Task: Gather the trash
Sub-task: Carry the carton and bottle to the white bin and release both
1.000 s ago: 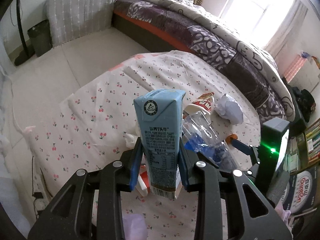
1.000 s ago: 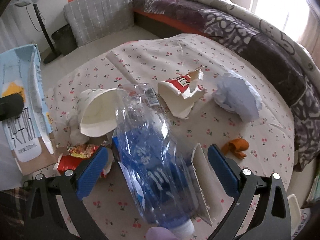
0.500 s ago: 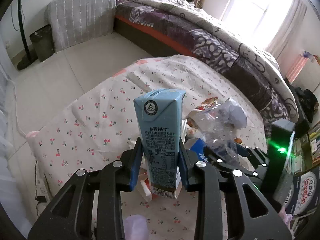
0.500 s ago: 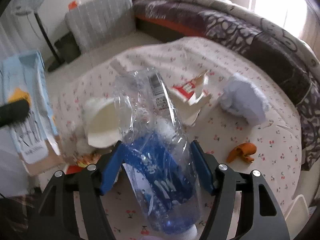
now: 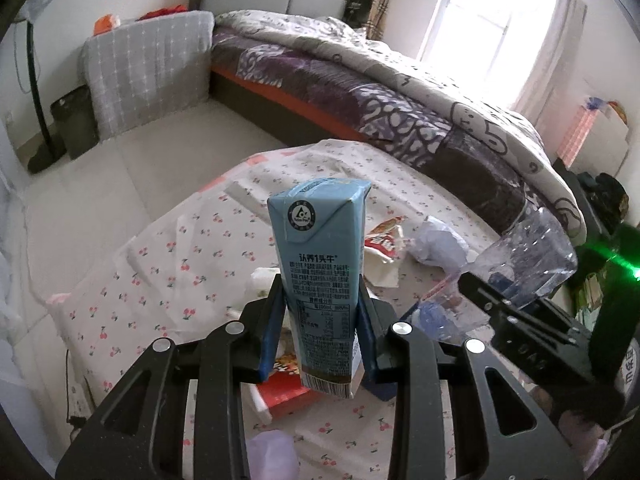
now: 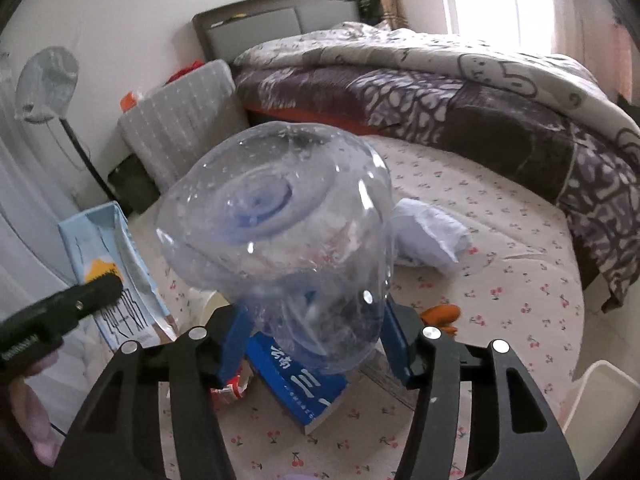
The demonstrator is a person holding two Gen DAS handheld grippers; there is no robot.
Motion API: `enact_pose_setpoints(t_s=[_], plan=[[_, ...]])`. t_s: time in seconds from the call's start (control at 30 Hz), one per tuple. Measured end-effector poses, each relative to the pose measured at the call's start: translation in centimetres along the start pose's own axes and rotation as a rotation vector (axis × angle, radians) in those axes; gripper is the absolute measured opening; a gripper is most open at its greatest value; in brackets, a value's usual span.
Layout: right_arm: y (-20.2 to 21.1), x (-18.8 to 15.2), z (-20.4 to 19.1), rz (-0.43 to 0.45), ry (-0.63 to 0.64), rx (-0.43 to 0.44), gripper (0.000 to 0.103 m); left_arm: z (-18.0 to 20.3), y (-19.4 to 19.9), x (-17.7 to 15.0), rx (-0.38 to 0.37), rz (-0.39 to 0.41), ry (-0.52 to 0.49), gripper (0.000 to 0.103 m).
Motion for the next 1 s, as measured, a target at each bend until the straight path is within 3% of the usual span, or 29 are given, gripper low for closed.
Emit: enact_pose_setpoints(t_s=[0.63,1.0], plan=[[7.9,-0.2,8.5,0.068,-0.099,-0.095,0.056,8.1,-1.5,-1.4,-0.076,0.003,-0.096,0.031],[11.4,-4.8,18.0,-0.059,-0.259,-0.273,0.056,13.5,-2.2,-3.5,-0.135,-0.021,-0.185,0.031]])
Point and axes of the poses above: each gripper's, at about its wrist camera, not at the fingertips, and y roughly against the way its jaws point, z to its right, x to its top, the point moved 10 cm from there along -y, roughly the way its jaws point
